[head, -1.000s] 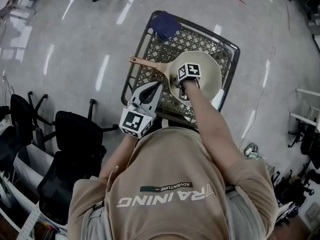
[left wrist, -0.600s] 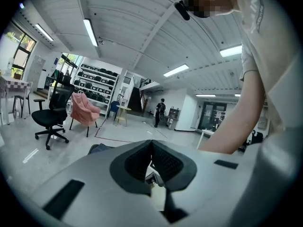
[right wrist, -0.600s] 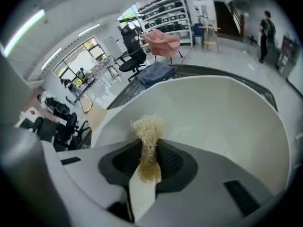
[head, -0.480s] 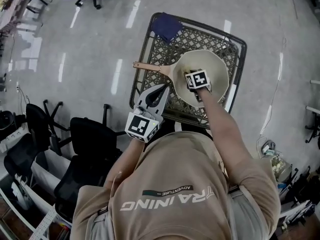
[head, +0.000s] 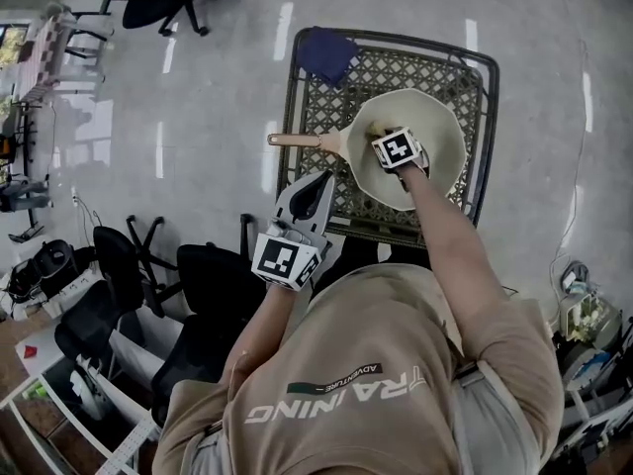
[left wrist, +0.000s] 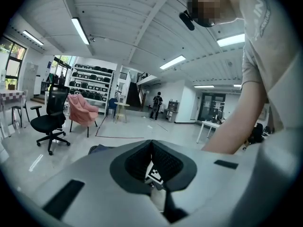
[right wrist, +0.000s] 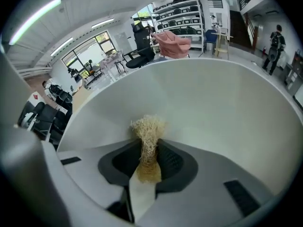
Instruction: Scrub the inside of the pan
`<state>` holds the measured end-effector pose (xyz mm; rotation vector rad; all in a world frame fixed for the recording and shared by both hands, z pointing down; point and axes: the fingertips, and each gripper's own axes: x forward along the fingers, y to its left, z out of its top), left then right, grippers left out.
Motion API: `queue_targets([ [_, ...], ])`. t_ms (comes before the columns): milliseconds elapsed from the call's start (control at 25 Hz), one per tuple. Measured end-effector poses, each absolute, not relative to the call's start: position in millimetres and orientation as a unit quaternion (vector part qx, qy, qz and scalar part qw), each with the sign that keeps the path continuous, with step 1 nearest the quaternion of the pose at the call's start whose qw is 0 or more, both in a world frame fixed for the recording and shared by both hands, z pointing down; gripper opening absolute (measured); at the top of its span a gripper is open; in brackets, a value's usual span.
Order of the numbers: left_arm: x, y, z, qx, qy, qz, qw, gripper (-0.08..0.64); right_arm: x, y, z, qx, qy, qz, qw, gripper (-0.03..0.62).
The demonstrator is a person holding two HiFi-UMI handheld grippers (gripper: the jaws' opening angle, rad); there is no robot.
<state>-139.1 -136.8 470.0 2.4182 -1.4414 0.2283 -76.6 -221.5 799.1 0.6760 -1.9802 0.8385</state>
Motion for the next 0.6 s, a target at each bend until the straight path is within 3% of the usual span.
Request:
queue_targets([
  [160,-128,-137,471,0.843,-0.505,0.074,0.171,0.018,-15,-245,802,0.342,-0.738,0.316,0.489,0.106],
  [600,-116,-143,444,0.846,-0.511,0.053,0.145,0.018,52,-259,786,0.39,-0.712,0.287,0.508,0.104],
])
